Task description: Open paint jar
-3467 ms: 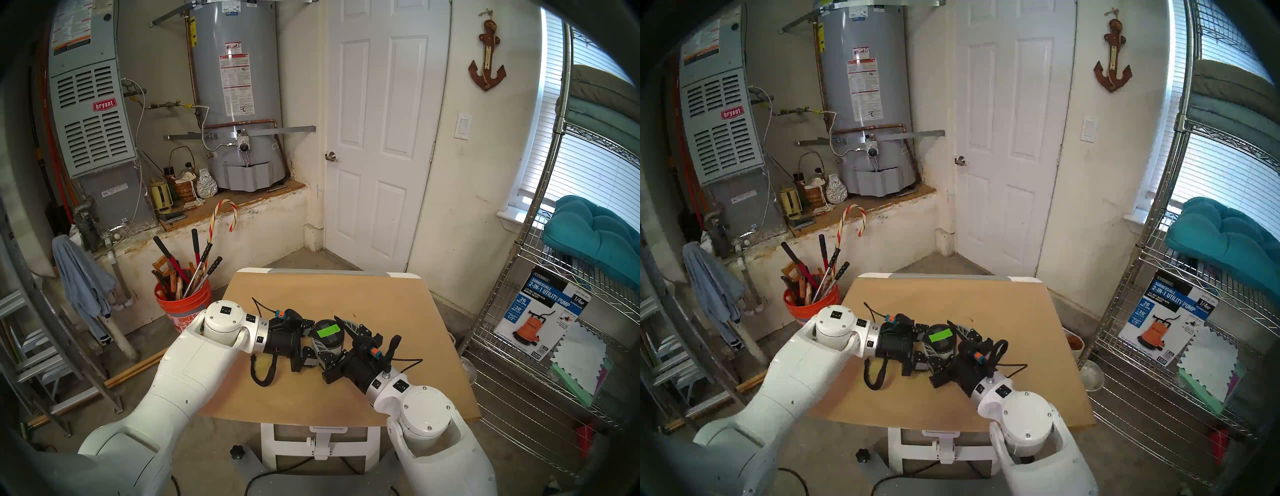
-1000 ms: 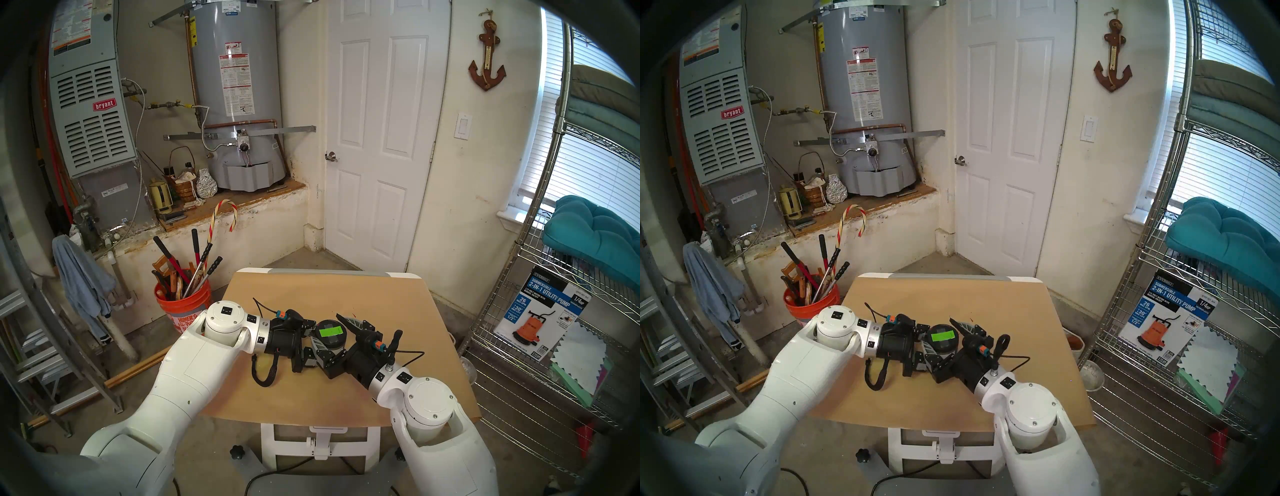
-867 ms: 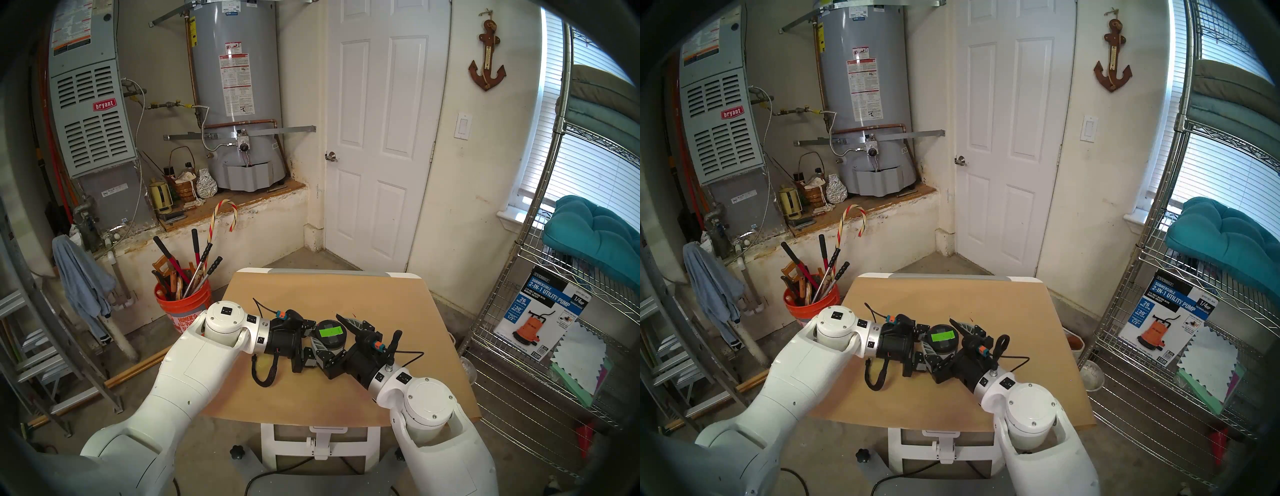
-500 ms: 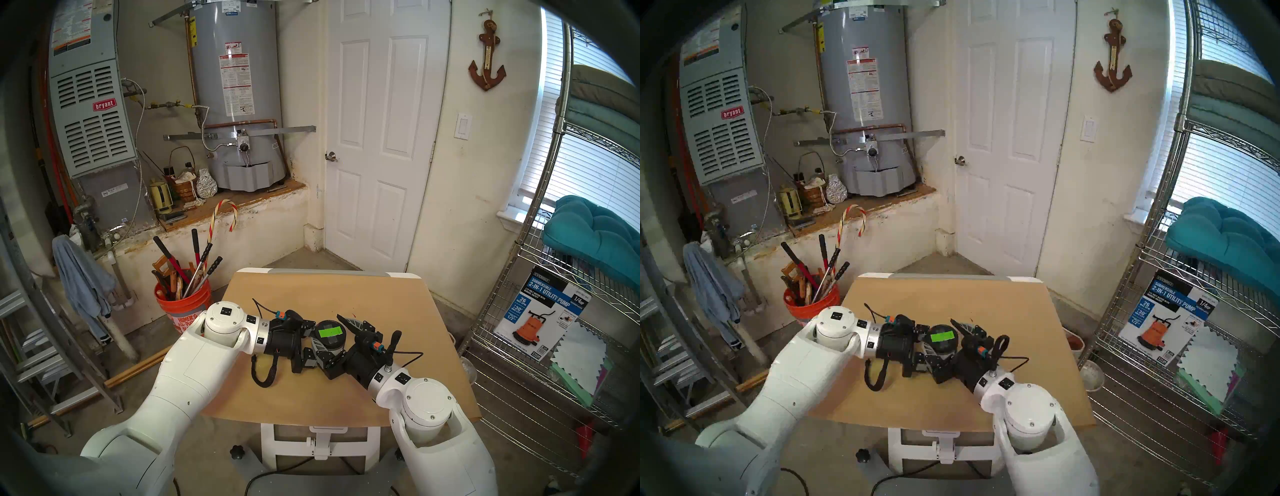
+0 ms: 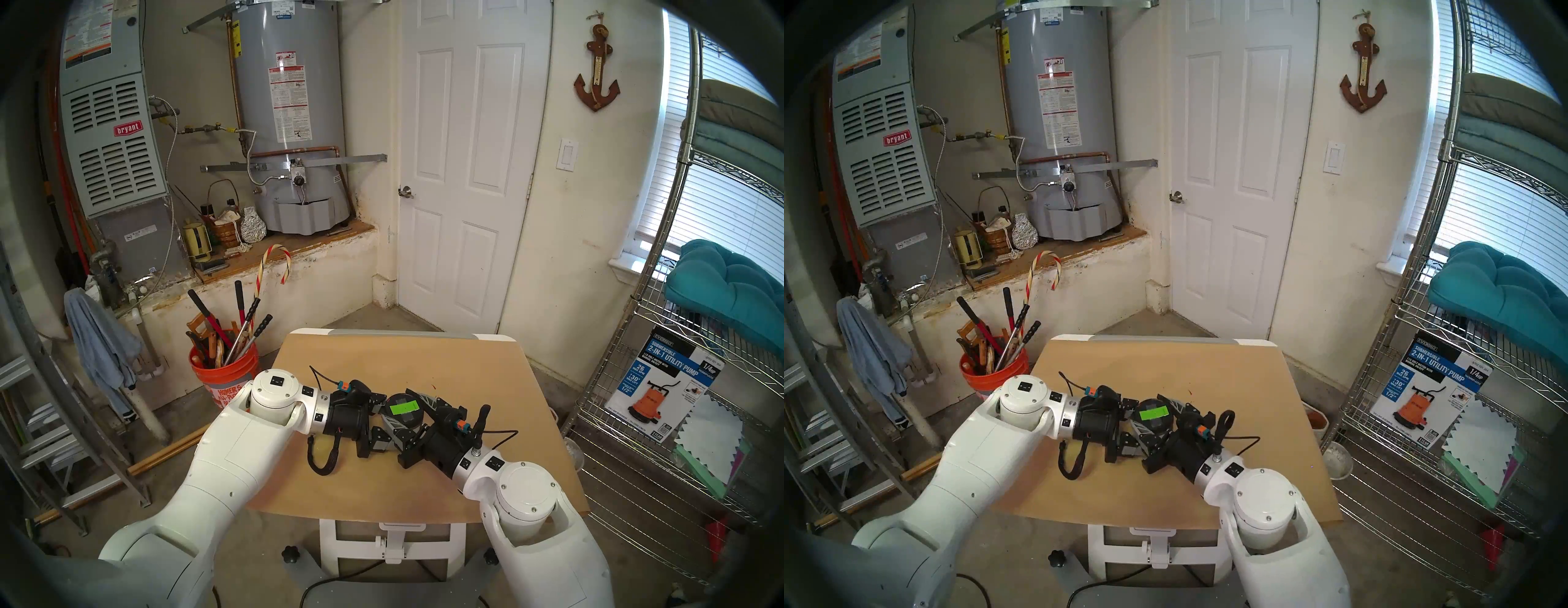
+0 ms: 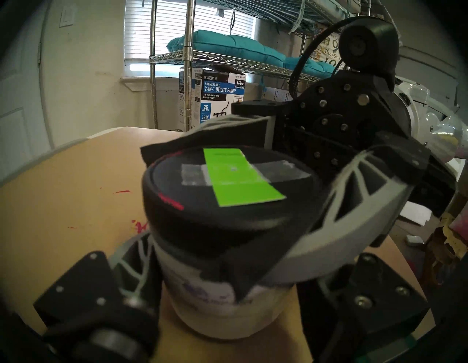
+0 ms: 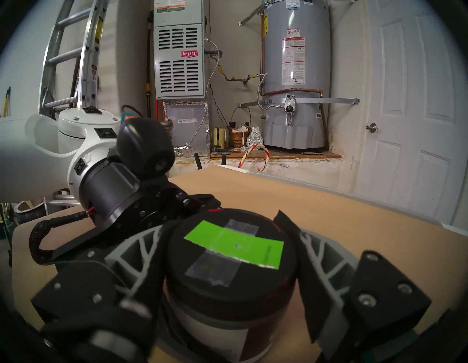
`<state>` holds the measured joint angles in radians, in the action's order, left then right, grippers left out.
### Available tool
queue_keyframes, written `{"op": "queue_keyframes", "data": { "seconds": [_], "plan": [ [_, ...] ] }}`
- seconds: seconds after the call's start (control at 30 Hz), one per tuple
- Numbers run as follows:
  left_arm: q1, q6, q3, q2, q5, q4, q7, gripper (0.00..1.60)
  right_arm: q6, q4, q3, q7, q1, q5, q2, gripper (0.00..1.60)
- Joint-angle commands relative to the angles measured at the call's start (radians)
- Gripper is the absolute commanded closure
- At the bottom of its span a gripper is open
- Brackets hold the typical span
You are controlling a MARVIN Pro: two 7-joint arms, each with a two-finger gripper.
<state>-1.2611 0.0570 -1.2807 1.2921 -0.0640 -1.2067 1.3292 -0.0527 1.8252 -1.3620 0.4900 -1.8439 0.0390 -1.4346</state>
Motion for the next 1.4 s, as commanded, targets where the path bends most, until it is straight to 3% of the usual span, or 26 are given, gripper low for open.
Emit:
{"op": "queue_keyframes", "data": {
  "seconds": [0.0, 0.6, 0.67, 0.83, 0.93, 1.37],
  "plan": [
    [0.016, 0.004, 0.004, -0.008, 0.000, -0.003, 0.021, 1.60, 0.041, -0.003, 0.001, 0.059, 0.032, -0.011, 0.039, 1.06],
    [0.015, 0.011, 0.006, -0.021, 0.004, -0.011, 0.027, 1.60, 0.110, -0.114, -0.013, 0.223, 0.145, -0.103, 0.081, 1.19],
    [0.015, 0.011, 0.005, -0.024, 0.003, -0.012, 0.030, 1.60, 0.110, -0.129, -0.014, 0.248, 0.164, -0.117, 0.088, 1.36],
    [0.014, 0.014, 0.004, -0.031, 0.002, -0.017, 0.036, 1.60, 0.104, -0.167, -0.020, 0.313, 0.205, -0.157, 0.103, 1.37],
    [0.013, 0.015, 0.004, -0.032, 0.001, -0.018, 0.039, 1.60, 0.108, -0.181, -0.021, 0.339, 0.219, -0.164, 0.108, 1.49],
    [0.016, 0.014, 0.006, -0.036, 0.000, -0.009, 0.050, 1.60, 0.173, -0.231, -0.007, 0.445, 0.277, -0.170, 0.125, 1.39]
  ]
}}
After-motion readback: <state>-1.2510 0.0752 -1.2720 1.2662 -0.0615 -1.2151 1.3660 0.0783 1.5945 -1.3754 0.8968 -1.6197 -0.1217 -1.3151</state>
